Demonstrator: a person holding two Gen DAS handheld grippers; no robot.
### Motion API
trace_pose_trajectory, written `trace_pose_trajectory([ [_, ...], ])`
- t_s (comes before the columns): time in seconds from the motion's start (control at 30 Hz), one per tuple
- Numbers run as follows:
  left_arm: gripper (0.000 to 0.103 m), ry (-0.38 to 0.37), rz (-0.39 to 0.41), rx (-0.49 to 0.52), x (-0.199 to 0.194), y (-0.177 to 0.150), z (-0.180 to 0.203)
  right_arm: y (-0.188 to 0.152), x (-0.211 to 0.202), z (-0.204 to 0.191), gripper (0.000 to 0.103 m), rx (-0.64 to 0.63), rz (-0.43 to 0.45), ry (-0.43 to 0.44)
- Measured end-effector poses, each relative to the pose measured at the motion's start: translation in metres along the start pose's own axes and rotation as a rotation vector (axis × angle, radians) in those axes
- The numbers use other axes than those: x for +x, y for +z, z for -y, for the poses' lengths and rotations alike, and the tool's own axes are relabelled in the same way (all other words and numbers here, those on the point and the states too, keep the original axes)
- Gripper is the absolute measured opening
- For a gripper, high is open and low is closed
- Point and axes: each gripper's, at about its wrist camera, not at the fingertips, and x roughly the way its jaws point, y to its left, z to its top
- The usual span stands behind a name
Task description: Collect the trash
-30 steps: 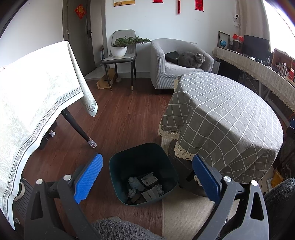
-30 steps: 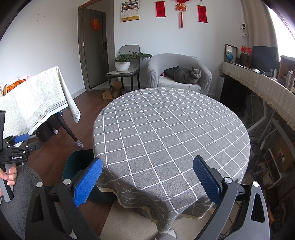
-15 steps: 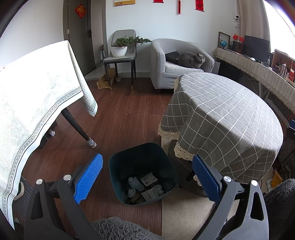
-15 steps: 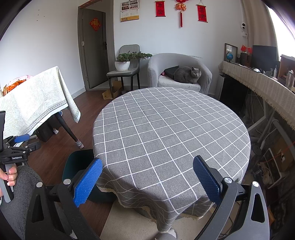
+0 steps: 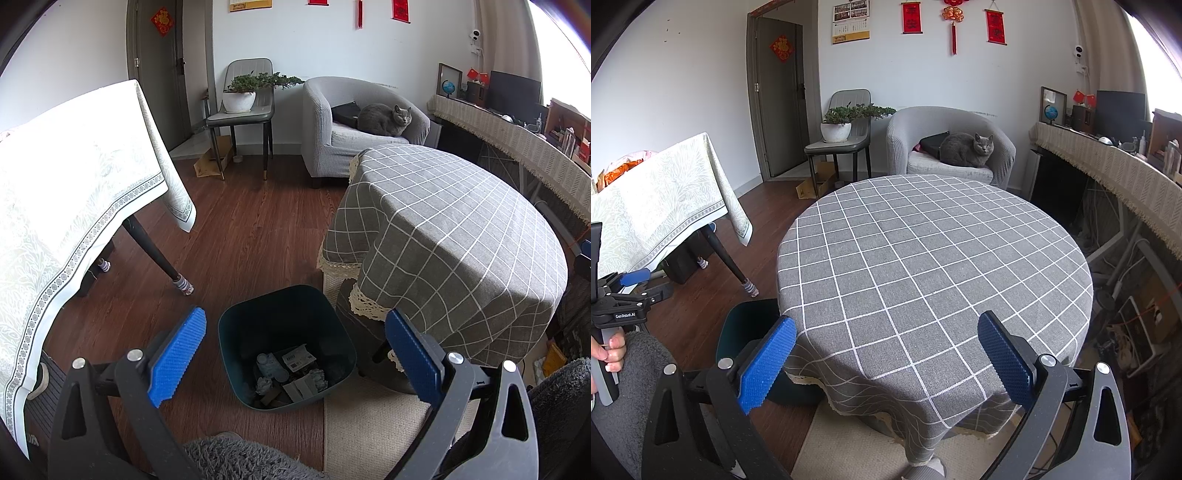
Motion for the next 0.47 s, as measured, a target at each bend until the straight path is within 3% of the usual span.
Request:
trace_pose_trajectory([
  [0.47,0.099,0.004,-0.008,-0.002,0.001,-0.0014,0.0031,0.0002,-0.0001,0.0002,0.1,0.0,-0.001,0.0],
])
